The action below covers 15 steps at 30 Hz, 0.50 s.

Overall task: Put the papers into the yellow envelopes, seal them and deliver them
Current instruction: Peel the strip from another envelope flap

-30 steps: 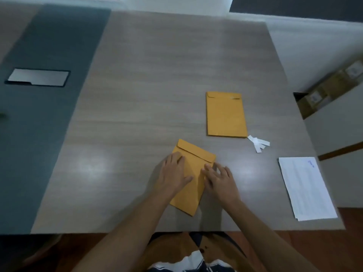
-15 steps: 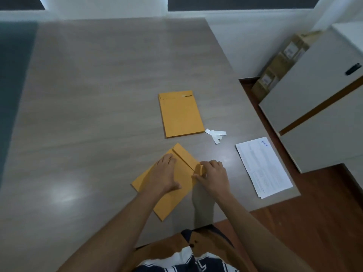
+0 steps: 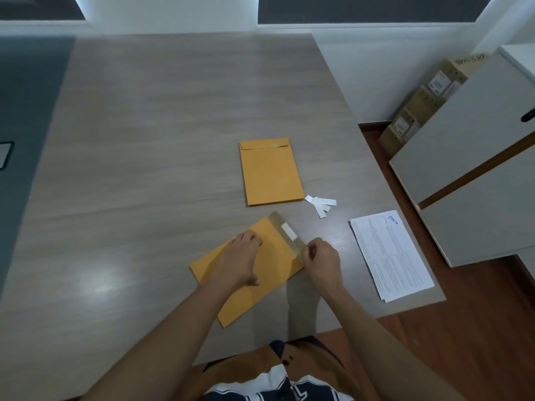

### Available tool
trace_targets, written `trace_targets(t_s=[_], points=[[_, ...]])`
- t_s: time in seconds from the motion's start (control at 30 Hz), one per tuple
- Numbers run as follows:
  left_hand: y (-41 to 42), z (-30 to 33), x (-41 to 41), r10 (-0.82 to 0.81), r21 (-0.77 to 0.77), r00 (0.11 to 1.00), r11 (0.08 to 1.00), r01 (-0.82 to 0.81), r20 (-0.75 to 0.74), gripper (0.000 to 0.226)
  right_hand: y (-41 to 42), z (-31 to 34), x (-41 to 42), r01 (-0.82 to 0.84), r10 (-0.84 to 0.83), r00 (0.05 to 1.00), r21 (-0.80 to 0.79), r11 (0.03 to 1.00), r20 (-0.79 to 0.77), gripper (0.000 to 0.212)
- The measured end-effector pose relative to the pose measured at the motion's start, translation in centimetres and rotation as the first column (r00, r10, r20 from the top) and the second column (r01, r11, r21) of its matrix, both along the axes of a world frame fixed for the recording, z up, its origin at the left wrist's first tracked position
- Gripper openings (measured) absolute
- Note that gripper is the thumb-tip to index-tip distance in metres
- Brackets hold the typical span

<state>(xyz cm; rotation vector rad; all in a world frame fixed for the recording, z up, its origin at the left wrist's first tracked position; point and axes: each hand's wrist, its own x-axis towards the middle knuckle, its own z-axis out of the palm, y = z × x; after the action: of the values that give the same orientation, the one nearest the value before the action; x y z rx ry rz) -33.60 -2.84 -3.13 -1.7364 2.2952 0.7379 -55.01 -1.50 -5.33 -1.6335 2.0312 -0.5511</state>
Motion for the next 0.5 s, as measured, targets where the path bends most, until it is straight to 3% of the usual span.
trace_targets(t_s=[0.1,0.33,0.5], points=[[-0.3,0.1,0.3,-0.073,-0.001,0.996,0.997,0.074,0.049,0.109,0.0,-0.4,-0.6,-0.038,0.040,0.999,0.090,0.995,-0.027,0.009],[-2.2,0.1,-1.6,0.033,-0.069,0.997,0.997,-0.027,0.074,0.089,-0.8,-0.8,0.4,-0.309,0.308,0.896,0.049,0.950,-0.320,0.020],[-3.7,-0.3,-3.2,0.060,-0.003,0.981,0.998,-0.060,0.183,0.101,-2.8,0.5,1.4,-0.318,0.355,0.908,0.186,0.930,-0.221,0.038]])
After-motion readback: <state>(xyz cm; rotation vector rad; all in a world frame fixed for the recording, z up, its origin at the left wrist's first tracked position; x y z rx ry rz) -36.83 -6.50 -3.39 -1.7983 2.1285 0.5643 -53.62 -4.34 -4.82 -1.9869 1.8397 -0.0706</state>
